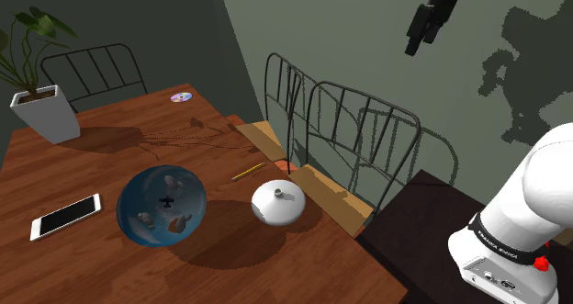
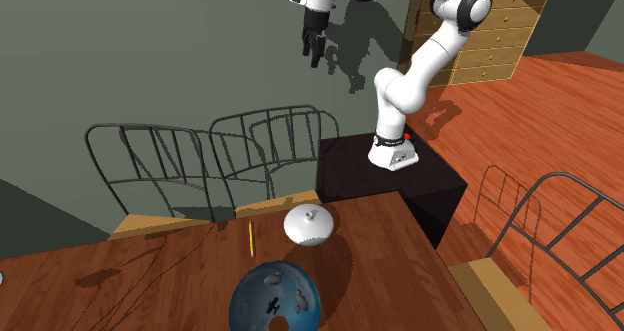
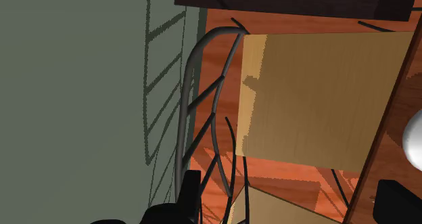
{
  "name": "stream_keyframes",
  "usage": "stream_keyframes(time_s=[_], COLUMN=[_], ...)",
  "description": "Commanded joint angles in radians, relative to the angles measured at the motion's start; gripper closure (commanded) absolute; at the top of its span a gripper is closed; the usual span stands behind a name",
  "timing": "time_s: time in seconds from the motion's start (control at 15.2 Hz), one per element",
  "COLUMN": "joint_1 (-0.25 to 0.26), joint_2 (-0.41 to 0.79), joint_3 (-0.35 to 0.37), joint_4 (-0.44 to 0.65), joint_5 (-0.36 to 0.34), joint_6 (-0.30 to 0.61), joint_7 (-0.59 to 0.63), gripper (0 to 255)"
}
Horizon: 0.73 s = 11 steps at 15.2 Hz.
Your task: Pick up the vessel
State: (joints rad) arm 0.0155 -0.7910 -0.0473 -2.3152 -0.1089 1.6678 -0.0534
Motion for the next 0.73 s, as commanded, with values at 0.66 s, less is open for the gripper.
stream_keyframes(time_s=[0.66], joint_1=[0.051], joint_2=[0.122], joint_3=[0.189], joint_4=[-0.098], joint_5=[0.088], joint_6=[0.165], joint_7=[0.237], gripper=[0])
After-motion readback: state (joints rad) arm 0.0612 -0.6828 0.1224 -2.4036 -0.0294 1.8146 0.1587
